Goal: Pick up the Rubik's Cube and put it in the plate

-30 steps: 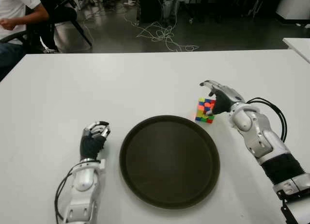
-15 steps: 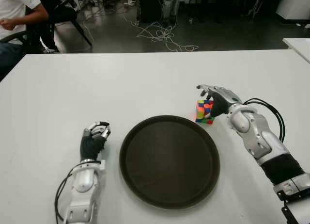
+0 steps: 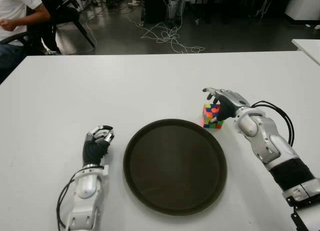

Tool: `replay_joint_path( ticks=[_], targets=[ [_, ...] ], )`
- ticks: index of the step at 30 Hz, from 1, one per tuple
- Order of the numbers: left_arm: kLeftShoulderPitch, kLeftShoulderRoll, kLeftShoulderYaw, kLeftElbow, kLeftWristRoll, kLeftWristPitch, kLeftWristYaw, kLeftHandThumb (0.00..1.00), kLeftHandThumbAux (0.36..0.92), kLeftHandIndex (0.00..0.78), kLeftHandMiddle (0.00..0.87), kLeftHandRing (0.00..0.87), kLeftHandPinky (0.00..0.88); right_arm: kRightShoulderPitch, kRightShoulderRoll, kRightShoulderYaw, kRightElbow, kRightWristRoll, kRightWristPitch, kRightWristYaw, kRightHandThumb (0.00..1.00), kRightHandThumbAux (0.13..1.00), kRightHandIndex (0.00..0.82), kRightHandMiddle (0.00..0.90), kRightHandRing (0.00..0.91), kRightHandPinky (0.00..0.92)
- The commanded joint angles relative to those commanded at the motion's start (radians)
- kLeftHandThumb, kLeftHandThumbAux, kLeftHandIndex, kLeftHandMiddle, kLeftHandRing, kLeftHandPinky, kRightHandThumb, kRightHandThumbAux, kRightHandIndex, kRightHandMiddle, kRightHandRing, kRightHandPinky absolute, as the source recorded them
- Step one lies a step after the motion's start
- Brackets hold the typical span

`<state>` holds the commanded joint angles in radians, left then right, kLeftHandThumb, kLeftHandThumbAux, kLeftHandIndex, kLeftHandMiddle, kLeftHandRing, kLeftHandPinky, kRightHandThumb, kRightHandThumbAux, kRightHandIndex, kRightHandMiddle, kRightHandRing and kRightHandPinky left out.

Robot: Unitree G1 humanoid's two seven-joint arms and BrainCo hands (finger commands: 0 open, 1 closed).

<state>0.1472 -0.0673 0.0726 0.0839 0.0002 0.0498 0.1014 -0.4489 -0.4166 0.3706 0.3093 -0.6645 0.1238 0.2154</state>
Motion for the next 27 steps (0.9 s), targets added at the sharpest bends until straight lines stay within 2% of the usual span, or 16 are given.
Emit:
replay_joint_path(
  ticks=[6, 11, 15, 17, 21, 23, 26, 27],
  targets=[
    [0.001, 0.001, -0.002, -0.002, -0.001, 0.003, -0.004, 0.709, 0.705, 0.444, 0.809, 0.815, 0.809, 0.001, 0.002, 0.000, -0.005, 0.000, 0.010, 0.006, 0.000, 0.963, 0.042, 0.267, 0.442, 0.395],
    [0.002, 0.004, -0.004, -0.001, 0.004, 0.001, -0.006, 0.709, 0.705, 0.444, 0.806, 0.814, 0.801, 0.002, 0.007, -0.001, -0.008, 0.001, 0.024, 0.011, 0.000, 0.982, 0.036, 0.319, 0.522, 0.472],
    [0.003, 0.003, -0.004, -0.006, 0.009, 0.004, -0.001, 0.709, 0.706, 0.444, 0.803, 0.812, 0.797, 0.003, 0.011, -0.003, -0.014, 0.005, 0.037, 0.015, 0.000, 0.973, 0.039, 0.320, 0.563, 0.489],
    [0.002, 0.003, -0.004, -0.007, 0.011, 0.006, 0.001, 0.709, 0.706, 0.444, 0.801, 0.813, 0.799, 0.006, 0.014, -0.004, -0.019, 0.007, 0.044, 0.016, 0.000, 0.959, 0.038, 0.374, 0.591, 0.475],
    [0.001, 0.007, -0.004, -0.003, 0.015, 0.002, 0.000, 0.709, 0.705, 0.444, 0.800, 0.815, 0.801, 0.009, 0.018, -0.003, -0.027, 0.004, 0.060, 0.017, 0.000, 0.947, 0.033, 0.304, 0.508, 0.401],
    [0.000, 0.009, -0.004, 0.001, 0.017, -0.003, -0.002, 0.709, 0.705, 0.444, 0.804, 0.818, 0.809, 0.011, 0.020, -0.002, -0.032, 0.001, 0.070, 0.016, 0.000, 0.947, 0.038, 0.260, 0.398, 0.320],
    [-0.001, 0.010, -0.001, 0.008, 0.016, -0.008, -0.003, 0.709, 0.704, 0.444, 0.808, 0.822, 0.817, 0.012, 0.021, 0.000, -0.035, 0.000, 0.075, 0.016, 0.000, 0.955, 0.043, 0.261, 0.383, 0.341],
    [-0.002, 0.010, 0.000, 0.012, 0.015, -0.011, -0.003, 0.709, 0.704, 0.444, 0.809, 0.823, 0.817, 0.012, 0.021, 0.001, -0.035, -0.001, 0.076, 0.015, 0.000, 0.960, 0.044, 0.302, 0.441, 0.405]
  ],
)
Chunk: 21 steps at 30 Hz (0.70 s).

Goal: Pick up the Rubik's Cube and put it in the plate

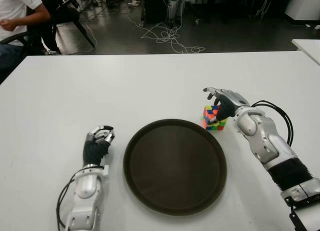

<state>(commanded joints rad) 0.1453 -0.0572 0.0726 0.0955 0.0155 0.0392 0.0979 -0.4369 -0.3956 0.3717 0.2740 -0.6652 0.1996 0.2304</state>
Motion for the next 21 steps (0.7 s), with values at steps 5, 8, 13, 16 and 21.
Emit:
replay_joint_path(
  ticks=[5, 8, 13, 16, 21],
  targets=[
    [0.002, -0.001, 0.003, -0.001, -0.004, -0.001, 0.000, 0.709, 0.704, 0.444, 0.804, 0.820, 0.812, 0.000, -0.001, 0.006, 0.001, -0.005, 0.002, -0.006, 0.000, 0.963, 0.046, 0.283, 0.372, 0.335],
    [0.001, 0.001, 0.002, -0.001, -0.004, 0.002, -0.003, 0.709, 0.705, 0.444, 0.801, 0.816, 0.805, 0.001, 0.000, 0.008, 0.002, -0.006, 0.003, -0.008, 0.000, 0.970, 0.045, 0.245, 0.311, 0.314],
    [0.001, 0.003, 0.000, -0.001, -0.001, 0.002, -0.005, 0.709, 0.705, 0.444, 0.801, 0.812, 0.801, 0.002, 0.001, 0.007, 0.000, -0.003, 0.009, -0.003, 0.000, 0.969, 0.039, 0.151, 0.184, 0.218],
    [0.001, 0.003, 0.000, 0.001, 0.001, 0.001, -0.002, 0.709, 0.705, 0.444, 0.801, 0.811, 0.799, 0.005, 0.004, 0.003, -0.005, 0.002, 0.012, -0.004, 0.000, 0.970, 0.044, 0.127, 0.145, 0.191],
    [0.001, 0.000, 0.001, 0.001, 0.003, 0.000, 0.004, 0.710, 0.705, 0.444, 0.804, 0.816, 0.808, 0.006, -0.002, 0.003, -0.004, 0.002, -0.001, -0.008, 0.000, 0.966, 0.065, 0.156, 0.172, 0.208]
  ],
)
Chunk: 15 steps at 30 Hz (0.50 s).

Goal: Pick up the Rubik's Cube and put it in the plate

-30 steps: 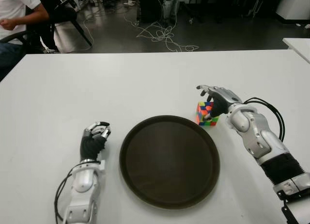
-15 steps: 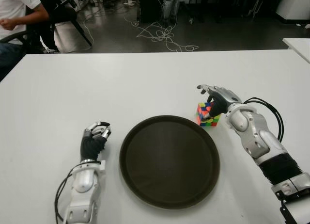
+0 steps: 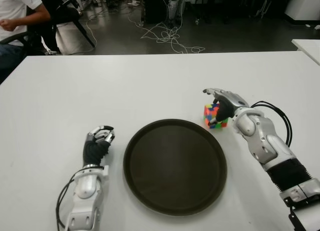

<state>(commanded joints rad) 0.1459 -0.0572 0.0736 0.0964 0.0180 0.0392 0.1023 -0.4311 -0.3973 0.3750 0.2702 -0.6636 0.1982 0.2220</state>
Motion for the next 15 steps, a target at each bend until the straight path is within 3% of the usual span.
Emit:
replay_joint_path(
  ticks=[6, 15],
  targets=[
    [-0.001, 0.001, -0.001, 0.004, 0.002, -0.005, 0.000, 0.710, 0.705, 0.444, 0.804, 0.817, 0.807, 0.000, -0.008, 0.006, 0.002, -0.006, -0.015, -0.002, 0.000, 0.949, 0.070, 0.175, 0.194, 0.192],
    [0.000, 0.006, -0.003, 0.005, -0.001, -0.013, -0.008, 0.709, 0.705, 0.444, 0.803, 0.814, 0.802, 0.004, -0.013, 0.006, 0.004, -0.006, -0.039, -0.014, 0.000, 0.925, 0.074, 0.200, 0.253, 0.243]
  ],
)
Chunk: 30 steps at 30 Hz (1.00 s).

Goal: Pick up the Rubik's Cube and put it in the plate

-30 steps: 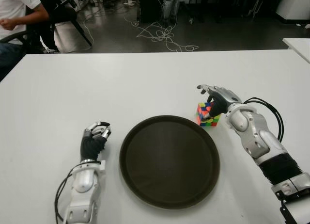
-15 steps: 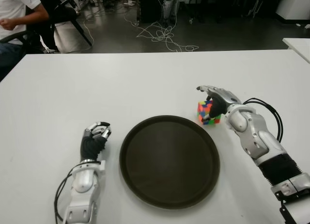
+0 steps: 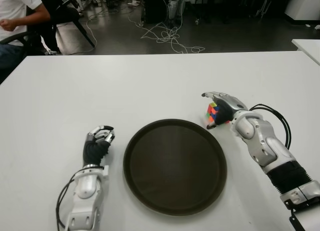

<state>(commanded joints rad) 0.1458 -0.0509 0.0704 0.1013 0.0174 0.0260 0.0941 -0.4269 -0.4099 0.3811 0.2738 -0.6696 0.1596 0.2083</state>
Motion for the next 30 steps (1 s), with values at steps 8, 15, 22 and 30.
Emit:
replay_joint_path(
  ticks=[8, 15, 22, 30],
  targets=[
    [0.001, 0.001, -0.001, -0.008, -0.007, 0.013, -0.002, 0.709, 0.705, 0.444, 0.803, 0.811, 0.798, 0.002, 0.002, -0.003, -0.001, 0.004, -0.001, 0.005, 0.000, 0.918, 0.055, 0.185, 0.228, 0.229],
    [0.001, 0.000, 0.000, -0.012, -0.010, 0.021, 0.001, 0.710, 0.704, 0.444, 0.800, 0.811, 0.801, 0.007, 0.010, -0.007, -0.009, 0.006, 0.019, 0.006, 0.000, 0.929, 0.056, 0.188, 0.245, 0.249],
    [0.003, 0.001, -0.003, -0.017, -0.005, 0.017, 0.003, 0.710, 0.704, 0.444, 0.801, 0.813, 0.805, 0.008, 0.010, -0.009, -0.008, 0.016, 0.015, 0.008, 0.000, 0.953, 0.052, 0.204, 0.297, 0.294],
    [0.003, 0.002, -0.003, -0.018, -0.005, 0.019, 0.004, 0.710, 0.704, 0.444, 0.809, 0.818, 0.808, 0.008, 0.010, -0.005, -0.005, 0.013, 0.013, 0.001, 0.000, 0.939, 0.050, 0.355, 0.497, 0.386]
  ],
)
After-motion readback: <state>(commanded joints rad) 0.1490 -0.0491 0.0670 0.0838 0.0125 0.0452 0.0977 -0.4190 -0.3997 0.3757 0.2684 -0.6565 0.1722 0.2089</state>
